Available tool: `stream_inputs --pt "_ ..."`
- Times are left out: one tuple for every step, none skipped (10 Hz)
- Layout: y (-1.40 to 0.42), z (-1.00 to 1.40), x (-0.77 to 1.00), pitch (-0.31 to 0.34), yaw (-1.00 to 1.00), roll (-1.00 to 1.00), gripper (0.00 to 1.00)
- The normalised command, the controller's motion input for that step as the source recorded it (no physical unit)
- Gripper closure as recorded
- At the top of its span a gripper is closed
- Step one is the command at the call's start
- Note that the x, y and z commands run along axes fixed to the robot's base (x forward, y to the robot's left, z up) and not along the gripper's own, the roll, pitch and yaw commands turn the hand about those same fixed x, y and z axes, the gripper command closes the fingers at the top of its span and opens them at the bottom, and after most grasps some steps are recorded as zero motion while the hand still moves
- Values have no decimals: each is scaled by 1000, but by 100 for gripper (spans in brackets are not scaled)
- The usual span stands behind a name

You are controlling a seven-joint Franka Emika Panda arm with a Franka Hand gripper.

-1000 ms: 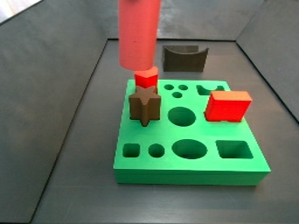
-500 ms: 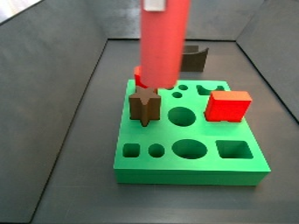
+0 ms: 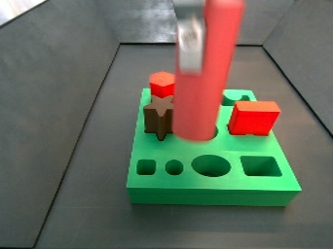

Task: Pick up the oval object. Move up. Move to above the board. Insert the oval object.
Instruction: Insert the oval object.

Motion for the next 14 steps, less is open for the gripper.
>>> stream_inputs --pt "-463 -606 751 0 134 143 100" --pt "-94 -386 720 -14 389 -20 100" --pt "0 -363 637 -7 537 -93 100" --pt "0 -286 560 0 631 -74 100" --pt "226 -223 200 0 520 67 100" --pt "91 -237 -123 -24 26 50 100" --pt "89 -414 -511 0 0 176 100" --pt "126 -246 -523 0 0 151 100" --pt "57 -86 -620 -4 0 54 100" --pt "-26 -300 -440 -24 31 69 100" --pt "-511 -866 0 -24 277 147 100" --pt "-380 -300 403 -51 594 0 100" --pt "0 0 -46 0 0 0 100" --pt "89 -89 -126 0 0 0 100"
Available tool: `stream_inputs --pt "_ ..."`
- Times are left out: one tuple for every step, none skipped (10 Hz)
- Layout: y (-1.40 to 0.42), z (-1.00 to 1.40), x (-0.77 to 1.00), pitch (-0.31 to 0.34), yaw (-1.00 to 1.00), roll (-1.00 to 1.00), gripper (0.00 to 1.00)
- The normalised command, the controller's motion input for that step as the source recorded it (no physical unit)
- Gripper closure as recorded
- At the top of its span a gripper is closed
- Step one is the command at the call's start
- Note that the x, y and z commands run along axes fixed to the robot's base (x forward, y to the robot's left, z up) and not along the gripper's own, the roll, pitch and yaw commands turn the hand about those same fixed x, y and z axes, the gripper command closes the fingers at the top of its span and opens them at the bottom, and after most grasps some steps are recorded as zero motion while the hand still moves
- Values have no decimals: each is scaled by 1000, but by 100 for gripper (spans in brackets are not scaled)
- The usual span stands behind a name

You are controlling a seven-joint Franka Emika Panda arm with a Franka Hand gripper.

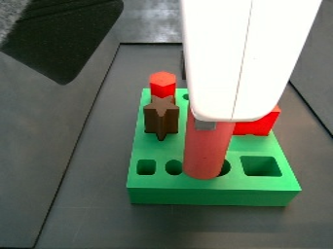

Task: Pick up the oval object. Move up. Move to above the board. Insert the oval object.
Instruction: Insert the oval object.

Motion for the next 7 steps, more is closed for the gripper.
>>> stream_inputs --pt "149 -54 277 50 397 163 100" --pt "149 -131 306 14 654 160 100" --pt "-31 -100 254 0 449 57 100" --pt "0 -43 0 0 0 20 100" --pt "-494 -254 146 0 254 124 100" --pt "-349 -71 140 0 260 24 100" --pt "-297 -80 289 0 271 20 100"
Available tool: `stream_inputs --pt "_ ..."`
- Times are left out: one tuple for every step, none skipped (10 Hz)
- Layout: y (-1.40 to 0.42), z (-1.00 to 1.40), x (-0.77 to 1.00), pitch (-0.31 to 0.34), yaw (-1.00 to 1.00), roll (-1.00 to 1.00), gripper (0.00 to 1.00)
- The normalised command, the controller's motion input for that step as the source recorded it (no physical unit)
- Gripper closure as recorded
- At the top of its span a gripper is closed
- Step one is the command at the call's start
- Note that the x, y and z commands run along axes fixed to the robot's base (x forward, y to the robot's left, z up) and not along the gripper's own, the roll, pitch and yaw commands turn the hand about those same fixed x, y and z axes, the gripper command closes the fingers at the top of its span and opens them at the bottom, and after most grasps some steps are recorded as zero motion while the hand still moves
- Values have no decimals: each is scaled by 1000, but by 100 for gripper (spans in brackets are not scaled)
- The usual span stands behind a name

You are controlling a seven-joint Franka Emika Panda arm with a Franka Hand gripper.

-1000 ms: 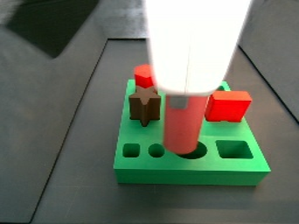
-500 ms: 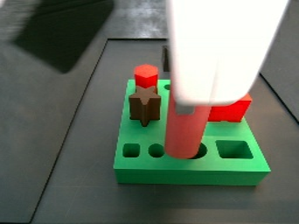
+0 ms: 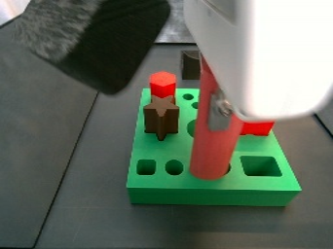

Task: Pick up the oval object. Move up. Move to above the board. Insert the oval object.
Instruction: Insert the oval object.

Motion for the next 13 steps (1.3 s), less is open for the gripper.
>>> stream_inputs --pt "0 49 14 50 0 60 100" --pt "77 -46 0 14 0 50 100" --pt "260 -194 0 0 80 14 100" --pt "297 -180 -97 0 74 21 100" --pt "63 -54 0 0 17 0 100" --pt "34 -560 0 0 37 111 100" --pt "-3 -1000 -69 -26 91 81 100" --pt "-49 -1000 -9 -11 3 50 100" --pt "-143 -1000 111 -14 -223 43 100" --pt "-149 -1000 129 -13 -237 46 100" --pt "-154 -1000 123 -16 -234 43 100" --pt "-154 -1000 131 -16 -234 44 100" --pt "-154 -1000 140 -14 -234 49 100"
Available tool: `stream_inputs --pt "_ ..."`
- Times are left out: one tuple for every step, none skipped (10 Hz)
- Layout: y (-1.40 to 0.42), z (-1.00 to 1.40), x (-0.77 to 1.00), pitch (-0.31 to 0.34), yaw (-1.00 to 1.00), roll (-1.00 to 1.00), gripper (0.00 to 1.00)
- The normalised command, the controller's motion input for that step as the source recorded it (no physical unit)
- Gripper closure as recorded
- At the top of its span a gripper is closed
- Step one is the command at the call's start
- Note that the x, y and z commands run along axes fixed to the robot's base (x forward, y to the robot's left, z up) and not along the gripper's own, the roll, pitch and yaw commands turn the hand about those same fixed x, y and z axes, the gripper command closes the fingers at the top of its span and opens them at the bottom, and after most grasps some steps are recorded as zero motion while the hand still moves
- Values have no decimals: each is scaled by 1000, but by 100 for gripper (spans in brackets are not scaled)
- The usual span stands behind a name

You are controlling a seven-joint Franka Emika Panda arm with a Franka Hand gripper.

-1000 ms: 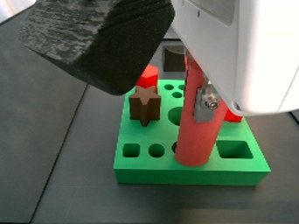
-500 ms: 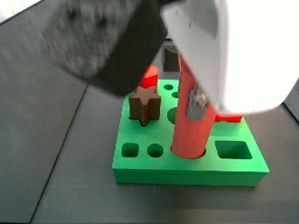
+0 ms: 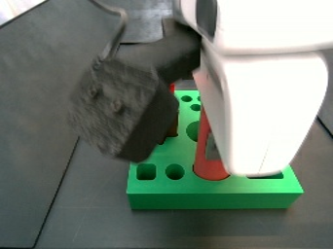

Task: Pick up the oval object. Move up. Move to above the board. Insert the oval object.
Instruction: Insert the oval object.

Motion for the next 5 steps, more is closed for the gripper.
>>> stream_inputs --pt "-154 -1000 131 -17 -234 46 100" --pt "-180 -1000 80 -23 -157 41 100" --pt "114 140 100 17 57 -90 100" --pt "0 0 0 -9 0 0 100" --pt "0 0 0 0 0 0 100"
